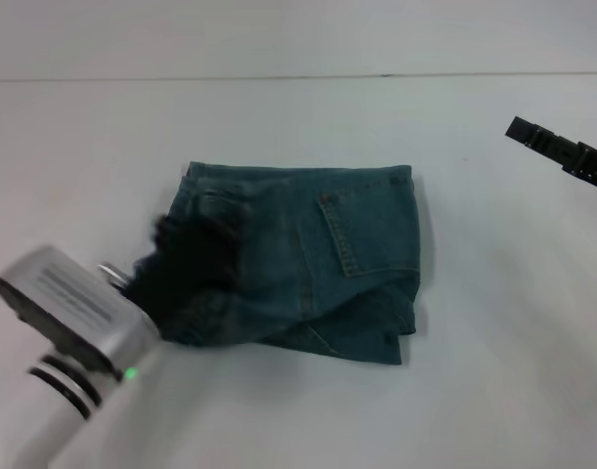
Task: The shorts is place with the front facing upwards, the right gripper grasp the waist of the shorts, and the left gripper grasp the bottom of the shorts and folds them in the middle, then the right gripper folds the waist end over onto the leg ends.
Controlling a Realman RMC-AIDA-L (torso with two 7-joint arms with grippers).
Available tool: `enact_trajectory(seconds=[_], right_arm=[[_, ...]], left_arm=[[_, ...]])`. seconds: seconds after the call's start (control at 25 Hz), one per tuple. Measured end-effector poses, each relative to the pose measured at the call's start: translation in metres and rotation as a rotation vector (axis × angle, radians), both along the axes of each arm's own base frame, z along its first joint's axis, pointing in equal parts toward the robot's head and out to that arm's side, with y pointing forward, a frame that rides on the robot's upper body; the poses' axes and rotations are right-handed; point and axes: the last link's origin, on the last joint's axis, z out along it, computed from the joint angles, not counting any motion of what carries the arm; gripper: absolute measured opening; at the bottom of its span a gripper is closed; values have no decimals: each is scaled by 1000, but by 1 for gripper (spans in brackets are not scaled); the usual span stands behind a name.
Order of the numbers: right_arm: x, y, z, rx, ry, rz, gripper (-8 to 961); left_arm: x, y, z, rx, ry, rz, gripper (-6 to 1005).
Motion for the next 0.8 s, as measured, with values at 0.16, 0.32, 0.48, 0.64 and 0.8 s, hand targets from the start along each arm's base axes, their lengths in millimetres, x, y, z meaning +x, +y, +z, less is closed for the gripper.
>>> enact_trajectory(seconds=[0.16,0.32,0.48,0.64,0.8], right_arm=[[0,0,-5,-11,3,-2,618],[-1,0,-8,-19,0,1,618],[-3,-2,-5,-19,2,25,618],[-7,-13,8,-49,-41,157,618],[-22,-37,10,-166,-141,437,619]], left_arm=[[-16,19,19,96,-3,116,2],[-19,26,28,138,-13,133,2],[-12,20,33,174,-63,90,2],[7,-4,43,198,-246,-42,2],[16,-17,45,-12,-373,-151,7]])
